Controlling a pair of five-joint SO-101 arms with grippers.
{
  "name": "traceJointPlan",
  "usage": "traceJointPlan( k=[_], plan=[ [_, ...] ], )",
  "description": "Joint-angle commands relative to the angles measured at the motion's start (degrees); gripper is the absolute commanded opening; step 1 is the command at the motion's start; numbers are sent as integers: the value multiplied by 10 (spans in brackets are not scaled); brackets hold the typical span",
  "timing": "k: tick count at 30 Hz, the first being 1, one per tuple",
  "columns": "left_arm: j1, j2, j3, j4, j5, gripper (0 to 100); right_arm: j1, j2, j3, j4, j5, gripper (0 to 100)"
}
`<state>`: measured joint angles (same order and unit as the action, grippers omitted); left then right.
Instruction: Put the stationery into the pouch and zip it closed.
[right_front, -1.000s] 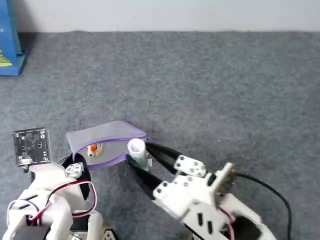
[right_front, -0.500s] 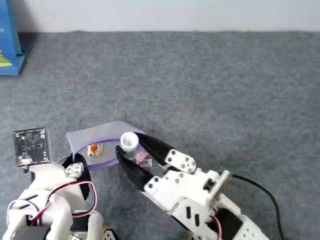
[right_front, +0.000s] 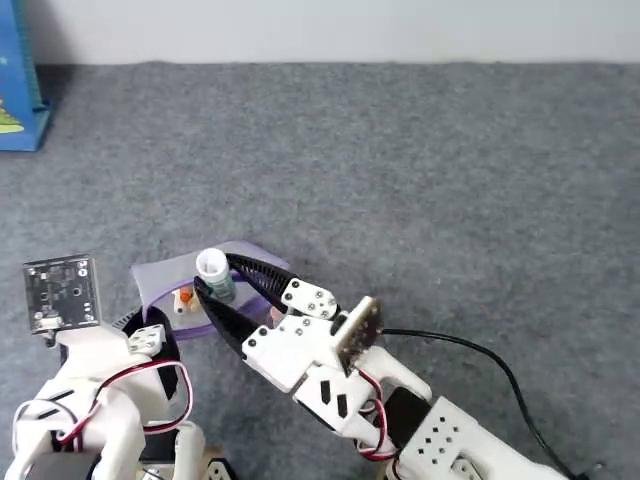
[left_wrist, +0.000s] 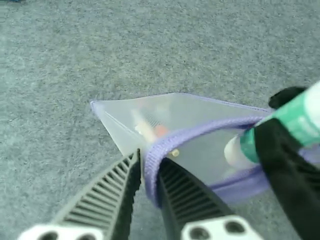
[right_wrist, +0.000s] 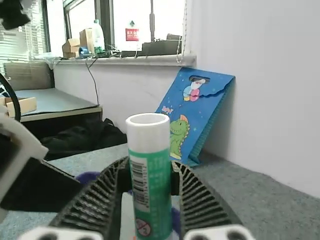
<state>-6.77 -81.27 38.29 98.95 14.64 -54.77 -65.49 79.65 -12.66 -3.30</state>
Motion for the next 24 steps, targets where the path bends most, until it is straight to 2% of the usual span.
traceJointPlan(
  k=[1, 7, 14, 18, 24],
  plan=[
    [-28, -4, -20, 0, -3, 12, 13, 1, 2, 18, 5, 23],
    [-29, -4, -20, 0, -4, 12, 12, -42, -2, 93, 5, 183],
    [-29, -4, -20, 0, -3, 12, 13, -153, -4, 205, 5, 172],
    [-29, -4, -20, 0, -3, 12, 29, -222, -33, 334, 3, 170],
    [-29, -4, -20, 1, -3, 12, 102, -293, -91, 539, -99, 171]
  ],
)
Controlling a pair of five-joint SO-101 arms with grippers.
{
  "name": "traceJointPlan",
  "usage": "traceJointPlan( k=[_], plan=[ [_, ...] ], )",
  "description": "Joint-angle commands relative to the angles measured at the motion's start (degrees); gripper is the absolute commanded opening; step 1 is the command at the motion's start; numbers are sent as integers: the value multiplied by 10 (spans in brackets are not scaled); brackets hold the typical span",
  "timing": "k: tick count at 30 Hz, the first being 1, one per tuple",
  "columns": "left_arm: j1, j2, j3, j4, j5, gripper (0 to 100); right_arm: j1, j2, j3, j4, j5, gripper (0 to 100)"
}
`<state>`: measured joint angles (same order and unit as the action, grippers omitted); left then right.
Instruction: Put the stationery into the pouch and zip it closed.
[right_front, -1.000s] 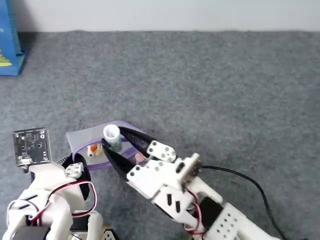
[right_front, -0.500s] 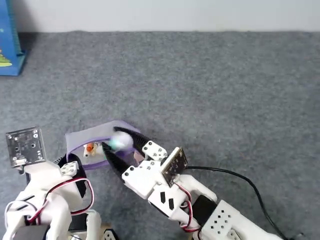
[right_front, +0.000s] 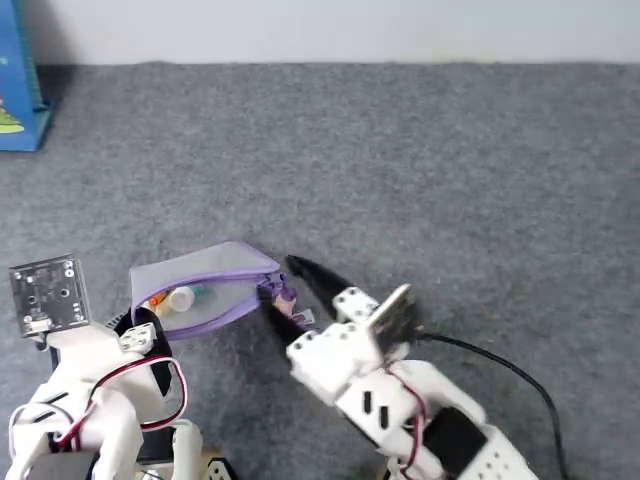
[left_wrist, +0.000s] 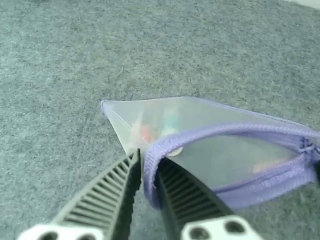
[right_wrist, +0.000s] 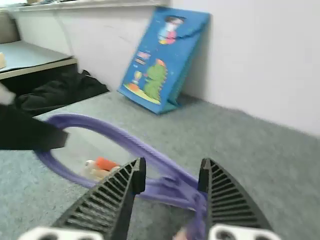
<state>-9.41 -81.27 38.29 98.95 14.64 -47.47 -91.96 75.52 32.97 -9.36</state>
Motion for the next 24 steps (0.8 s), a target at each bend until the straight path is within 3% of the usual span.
traceJointPlan(
  k=[1, 8, 16, 24],
  plan=[
    [-3, -4, -20, 1, -3, 12, 35, -35, -52, 107, -47, 170],
    [-3, -4, -20, 1, -2, 12, 38, -42, -18, 156, -79, 169],
    [-3, -4, -20, 1, -2, 12, 28, -42, 102, 56, -85, 169],
    [-3, -4, -20, 1, -2, 12, 11, -42, 114, 42, -86, 169]
  ],
)
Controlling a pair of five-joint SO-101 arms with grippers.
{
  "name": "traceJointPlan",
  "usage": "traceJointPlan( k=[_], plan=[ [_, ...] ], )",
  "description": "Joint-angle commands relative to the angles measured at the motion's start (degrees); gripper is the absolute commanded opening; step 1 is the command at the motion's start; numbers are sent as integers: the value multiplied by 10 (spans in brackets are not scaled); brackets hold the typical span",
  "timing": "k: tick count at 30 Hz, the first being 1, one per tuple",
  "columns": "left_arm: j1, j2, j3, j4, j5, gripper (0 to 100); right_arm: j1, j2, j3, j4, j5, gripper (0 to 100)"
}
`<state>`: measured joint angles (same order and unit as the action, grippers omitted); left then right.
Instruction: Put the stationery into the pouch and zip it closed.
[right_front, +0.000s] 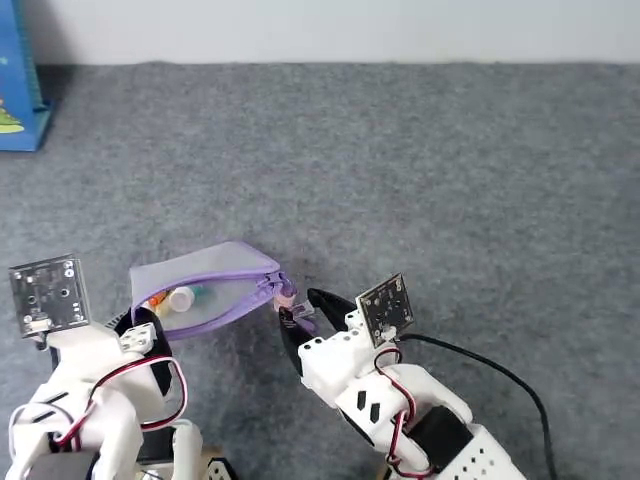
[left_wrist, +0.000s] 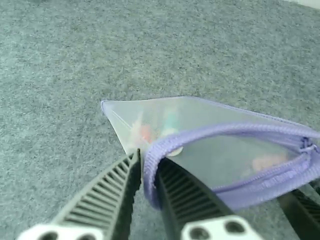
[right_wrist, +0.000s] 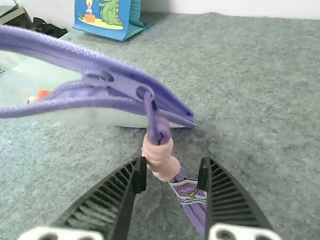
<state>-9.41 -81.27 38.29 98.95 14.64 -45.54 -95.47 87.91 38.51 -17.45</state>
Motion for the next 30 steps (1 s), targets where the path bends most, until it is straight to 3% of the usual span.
traceJointPlan(
  k=[1, 7, 14, 25, 30],
  plan=[
    [-3, -4, -20, 1, -2, 12, -15, -7, -9, -14, -5, 168],
    [-3, -4, -20, 1, -2, 12, -42, -7, -4, -34, -5, 165],
    [-3, -4, -20, 1, -2, 12, -41, -7, 21, -80, -2, 7],
    [-3, -4, -20, 1, -2, 12, -40, -7, 12, -48, -2, 184],
    [-3, -4, -20, 1, -2, 12, -40, 14, -77, 22, -3, 186]
  ],
)
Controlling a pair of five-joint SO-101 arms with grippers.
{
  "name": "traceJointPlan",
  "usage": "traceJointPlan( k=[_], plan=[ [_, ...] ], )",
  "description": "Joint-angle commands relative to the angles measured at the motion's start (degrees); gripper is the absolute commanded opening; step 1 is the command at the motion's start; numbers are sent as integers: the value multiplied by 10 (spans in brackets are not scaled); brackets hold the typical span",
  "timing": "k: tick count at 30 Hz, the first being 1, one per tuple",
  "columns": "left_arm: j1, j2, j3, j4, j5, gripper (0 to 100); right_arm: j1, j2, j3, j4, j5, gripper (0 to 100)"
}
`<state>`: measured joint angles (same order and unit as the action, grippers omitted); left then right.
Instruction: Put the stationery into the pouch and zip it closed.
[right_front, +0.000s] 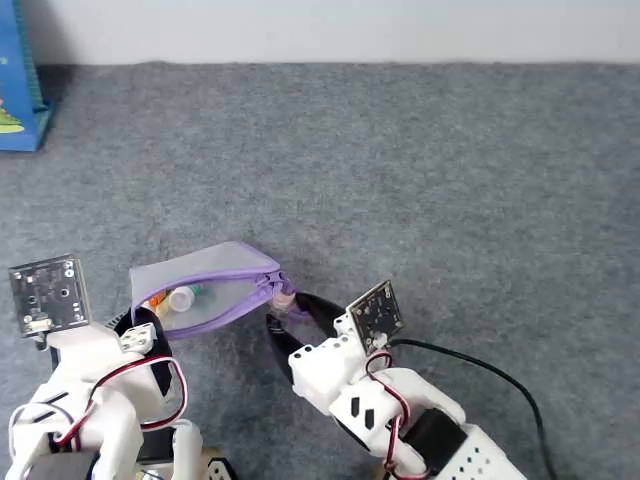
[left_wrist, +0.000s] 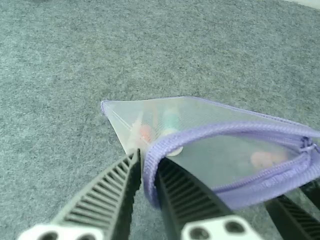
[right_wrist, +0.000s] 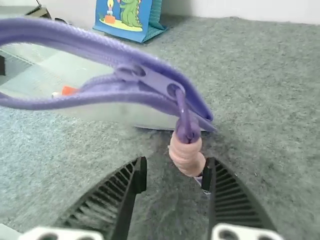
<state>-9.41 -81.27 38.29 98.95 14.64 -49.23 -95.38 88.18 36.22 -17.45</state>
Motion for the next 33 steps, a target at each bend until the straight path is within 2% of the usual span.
traceJointPlan(
  k=[1, 4, 8, 20, 28, 30, 33],
  plan=[
    [-3, -4, -20, 1, -2, 12, -2, 31, -105, 68, -4, 180],
    [-3, -4, -20, 1, -2, 12, 18, 104, -159, 107, -4, 177],
    [-3, -4, -20, 1, -2, 12, 30, 179, -171, 103, -6, 180],
    [-4, -4, -20, 1, -2, 12, 30, 276, -169, -37, -5, 177],
    [-5, -4, -20, 1, -2, 12, 33, 329, -169, -55, -5, 175],
    [-5, -4, -20, 1, -2, 12, 34, 329, -169, -52, -4, 143],
    [-5, -4, -20, 1, -2, 12, 34, 329, -169, -52, -4, 19]
  ],
)
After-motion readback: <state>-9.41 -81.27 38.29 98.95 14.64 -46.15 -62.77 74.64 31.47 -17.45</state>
